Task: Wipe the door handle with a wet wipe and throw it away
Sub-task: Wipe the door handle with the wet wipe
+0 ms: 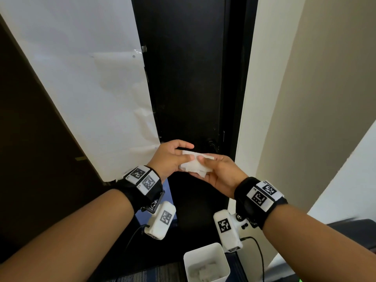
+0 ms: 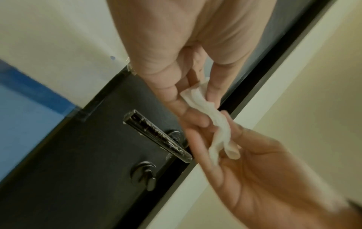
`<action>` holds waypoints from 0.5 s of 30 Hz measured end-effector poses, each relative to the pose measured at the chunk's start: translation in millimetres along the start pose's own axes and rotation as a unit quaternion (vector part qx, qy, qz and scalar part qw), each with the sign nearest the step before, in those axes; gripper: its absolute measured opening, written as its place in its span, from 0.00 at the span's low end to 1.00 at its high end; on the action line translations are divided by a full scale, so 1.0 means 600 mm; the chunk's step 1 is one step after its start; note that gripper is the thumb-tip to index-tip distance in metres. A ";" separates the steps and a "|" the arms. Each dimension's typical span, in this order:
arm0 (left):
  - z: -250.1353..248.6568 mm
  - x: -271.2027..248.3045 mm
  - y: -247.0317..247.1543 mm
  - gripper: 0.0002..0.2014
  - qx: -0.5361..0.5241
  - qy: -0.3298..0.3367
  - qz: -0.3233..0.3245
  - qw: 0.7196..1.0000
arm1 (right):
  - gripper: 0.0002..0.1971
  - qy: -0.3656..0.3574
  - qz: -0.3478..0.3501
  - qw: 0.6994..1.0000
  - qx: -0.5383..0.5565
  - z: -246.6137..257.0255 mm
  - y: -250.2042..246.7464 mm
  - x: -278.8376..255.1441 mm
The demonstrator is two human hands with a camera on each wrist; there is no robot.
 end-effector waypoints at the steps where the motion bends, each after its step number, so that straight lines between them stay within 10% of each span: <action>1: -0.002 0.002 -0.002 0.12 0.025 0.013 -0.010 1.000 | 0.18 0.006 -0.019 1.000 0.004 0.000 -0.007 0.002; 5: -0.017 0.014 -0.033 0.09 0.226 0.128 -0.063 0.964 | 0.13 -0.014 -0.160 0.986 -0.039 0.036 -0.056 0.025; 8: -0.037 0.024 -0.048 0.18 0.473 0.243 -0.014 0.847 | 0.11 -0.109 -0.265 0.919 -0.272 0.109 -0.077 0.041; 11: -0.048 0.041 -0.052 0.27 0.607 0.281 0.039 0.742 | 0.15 -0.269 -0.254 0.736 -0.566 0.162 -0.047 0.046; 15: -0.032 0.063 -0.061 0.34 0.709 0.236 0.060 0.662 | 0.20 -0.328 0.002 0.470 -0.820 0.097 -0.021 0.079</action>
Point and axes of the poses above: each hand's wrist, its own x-axis towards the middle knuckle, its own y-axis out of the palm, z = x × y, the point moved 5 cm from there along x, towards the middle knuckle, and after that the axes turned 10 degrees about -x, right-handed, at the moved point
